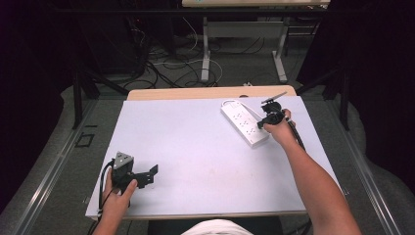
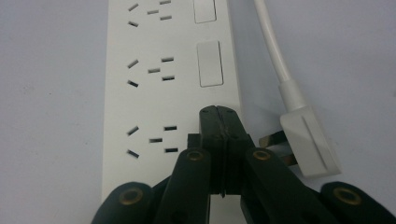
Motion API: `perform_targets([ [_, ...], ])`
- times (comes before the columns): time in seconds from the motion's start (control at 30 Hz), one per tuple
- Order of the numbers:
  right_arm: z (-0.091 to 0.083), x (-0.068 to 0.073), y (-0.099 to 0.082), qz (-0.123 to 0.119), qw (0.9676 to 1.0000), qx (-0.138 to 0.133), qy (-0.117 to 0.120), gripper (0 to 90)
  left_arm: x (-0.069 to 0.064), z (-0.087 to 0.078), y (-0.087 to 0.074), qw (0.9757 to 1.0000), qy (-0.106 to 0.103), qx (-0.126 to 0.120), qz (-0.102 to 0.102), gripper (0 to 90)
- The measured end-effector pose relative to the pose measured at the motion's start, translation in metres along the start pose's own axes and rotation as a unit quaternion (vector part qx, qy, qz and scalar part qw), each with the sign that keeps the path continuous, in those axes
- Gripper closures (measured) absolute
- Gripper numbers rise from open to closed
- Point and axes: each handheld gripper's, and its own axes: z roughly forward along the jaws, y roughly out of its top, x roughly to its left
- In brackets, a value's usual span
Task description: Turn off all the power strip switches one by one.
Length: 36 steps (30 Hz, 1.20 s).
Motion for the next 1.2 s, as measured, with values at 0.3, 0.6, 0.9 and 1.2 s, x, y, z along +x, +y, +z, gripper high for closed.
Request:
perform_targets([
  [0.3, -0.001, -0.001, -0.004, -0.002, 1.0000, 0.001, -0.001, 90.0, 0.000, 0.000, 0.000, 1.0000, 0.001, -0.004, -0.001, 0.2],
  [0.6, -0.002, -0.004, -0.008, -0.009, 0.9998, -0.015, 0.007, 90.0, 0.000, 0.001, 0.000, 1.0000, 0.000, 0.000, 0.000, 0.2],
  [0.9, -0.001, -0.005, -0.009, -0.006, 0.9997, -0.022, 0.010, 90.0, 0.000, 0.002, 0.000, 1.0000, 0.000, 0.001, -0.002, 0.2],
  [1.2, -0.012, -0.008, -0.011, -0.013, 0.9992, -0.034, 0.016, 90.0, 0.003, 0.003, 0.000, 1.0000, 0.002, 0.005, -0.003, 0.2],
])
